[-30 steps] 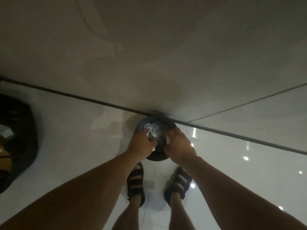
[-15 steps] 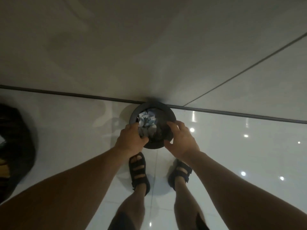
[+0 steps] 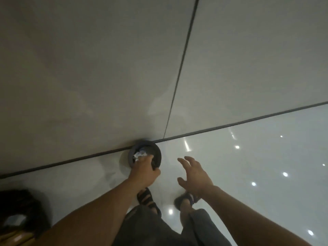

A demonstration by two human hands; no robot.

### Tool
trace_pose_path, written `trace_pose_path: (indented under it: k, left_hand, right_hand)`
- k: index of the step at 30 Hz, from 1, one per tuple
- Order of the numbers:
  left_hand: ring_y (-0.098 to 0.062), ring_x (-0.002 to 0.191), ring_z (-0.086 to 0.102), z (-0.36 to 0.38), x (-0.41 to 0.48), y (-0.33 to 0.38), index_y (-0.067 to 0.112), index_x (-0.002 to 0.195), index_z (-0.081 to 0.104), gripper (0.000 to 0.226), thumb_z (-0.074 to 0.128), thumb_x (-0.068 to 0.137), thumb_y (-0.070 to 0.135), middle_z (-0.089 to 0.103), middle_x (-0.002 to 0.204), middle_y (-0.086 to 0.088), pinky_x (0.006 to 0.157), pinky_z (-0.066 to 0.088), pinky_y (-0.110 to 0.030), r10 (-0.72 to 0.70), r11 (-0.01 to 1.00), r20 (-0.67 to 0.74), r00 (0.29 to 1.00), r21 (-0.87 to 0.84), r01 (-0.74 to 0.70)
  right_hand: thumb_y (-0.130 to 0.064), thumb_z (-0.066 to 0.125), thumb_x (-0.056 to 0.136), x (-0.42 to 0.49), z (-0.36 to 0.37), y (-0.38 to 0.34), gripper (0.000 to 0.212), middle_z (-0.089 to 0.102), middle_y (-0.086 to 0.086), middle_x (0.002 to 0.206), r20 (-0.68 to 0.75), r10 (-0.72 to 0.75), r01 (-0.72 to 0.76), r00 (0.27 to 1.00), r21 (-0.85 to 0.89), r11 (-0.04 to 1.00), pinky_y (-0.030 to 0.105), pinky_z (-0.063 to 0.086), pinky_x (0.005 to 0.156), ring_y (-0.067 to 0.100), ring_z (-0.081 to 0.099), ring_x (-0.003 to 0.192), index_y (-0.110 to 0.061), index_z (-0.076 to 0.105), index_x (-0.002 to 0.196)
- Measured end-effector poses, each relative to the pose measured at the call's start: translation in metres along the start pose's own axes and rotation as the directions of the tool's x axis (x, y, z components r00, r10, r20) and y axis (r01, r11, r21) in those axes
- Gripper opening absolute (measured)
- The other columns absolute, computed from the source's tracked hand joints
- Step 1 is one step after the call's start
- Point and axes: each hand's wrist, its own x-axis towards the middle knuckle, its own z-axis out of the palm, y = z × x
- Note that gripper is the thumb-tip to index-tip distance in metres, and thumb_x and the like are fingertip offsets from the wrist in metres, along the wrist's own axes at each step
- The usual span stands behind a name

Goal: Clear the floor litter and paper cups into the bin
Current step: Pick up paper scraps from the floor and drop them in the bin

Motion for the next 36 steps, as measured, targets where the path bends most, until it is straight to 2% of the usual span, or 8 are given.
trace_pose_path:
  k: [5, 12, 15, 21, 30, 36]
  left_hand:
    - [-0.028, 0.136, 0.03, 0.016, -0.029, 0.071, 0.02, 0.149, 0.025, 0.072, 0.054, 0.088, 0.044, 0.027, 0.151, -0.01, 0.111, 0.031, -0.039, 0.169, 0.97, 0.105, 0.98, 0.158, -0.184]
    - [-0.026, 0.133, 0.033, 0.056, -0.05, 0.215, 0.022, 0.149, 0.025, 0.07, 0.051, 0.089, 0.045, 0.031, 0.148, -0.006, 0.108, 0.035, -0.037, 0.367, 0.86, 0.133, 0.921, 0.329, -0.39]
    - [-0.026, 0.131, 0.033, 0.09, -0.062, 0.283, 0.024, 0.148, 0.026, 0.069, 0.052, 0.088, 0.045, 0.032, 0.146, -0.006, 0.107, 0.035, -0.037, 0.431, 0.791, 0.184, 0.883, 0.394, -0.468]
    - [-0.025, 0.138, 0.027, 0.169, -0.093, 0.406, 0.022, 0.149, 0.024, 0.071, 0.05, 0.088, 0.045, 0.027, 0.152, -0.005, 0.111, 0.026, -0.033, 0.57, 0.627, 0.292, 0.768, 0.449, -0.637]
    - [-0.026, 0.139, 0.024, 0.243, -0.089, 0.536, 0.023, 0.15, 0.022, 0.07, 0.05, 0.089, 0.044, 0.026, 0.152, -0.005, 0.111, 0.029, -0.039, 0.588, 0.472, 0.449, 0.673, 0.485, -0.736]
    - [-0.026, 0.138, 0.027, 0.294, -0.048, 0.65, 0.023, 0.15, 0.021, 0.072, 0.052, 0.089, 0.043, 0.028, 0.151, -0.005, 0.11, 0.033, -0.039, 0.575, 0.353, 0.563, 0.593, 0.483, -0.801]
  right_hand:
    - [-0.042, 0.058, 0.09, -0.07, -0.05, 0.043, 0.073, 0.017, 0.001, 0.158, -0.137, 0.08, -0.077, 0.987, 0.026, 0.997, 0.037, 0.041, 0.106, 0.024, 0.022, 0.142, -0.03, 0.021, 0.152]
    - [-0.045, 0.056, 0.09, -0.148, -0.099, 0.146, 0.076, 0.01, 0.001, 0.16, -0.255, 0.248, -0.228, 0.935, 0.105, 0.968, 0.041, 0.039, 0.108, 0.024, 0.013, 0.145, -0.032, 0.016, 0.153]
    - [-0.045, 0.056, 0.09, -0.186, -0.117, 0.198, 0.078, 0.008, 0.001, 0.16, -0.298, 0.332, -0.299, 0.895, 0.154, 0.942, 0.044, 0.037, 0.109, 0.025, 0.01, 0.146, -0.031, 0.014, 0.154]
    - [-0.047, 0.057, 0.088, -0.259, -0.143, 0.299, 0.079, 0.008, 0.0, 0.16, -0.372, 0.512, -0.427, 0.774, 0.291, 0.856, 0.046, 0.038, 0.108, 0.024, 0.008, 0.146, -0.032, 0.014, 0.153]
    - [-0.048, 0.056, 0.088, -0.296, -0.169, 0.417, 0.079, 0.006, 0.0, 0.161, -0.347, 0.672, -0.529, 0.654, 0.425, 0.735, 0.046, 0.037, 0.109, 0.025, 0.009, 0.146, -0.033, 0.013, 0.153]
    - [-0.048, 0.055, 0.089, -0.3, -0.212, 0.506, 0.078, 0.005, -0.002, 0.16, -0.306, 0.789, -0.614, 0.533, 0.502, 0.61, 0.045, 0.039, 0.106, 0.024, 0.009, 0.146, -0.033, 0.013, 0.153]
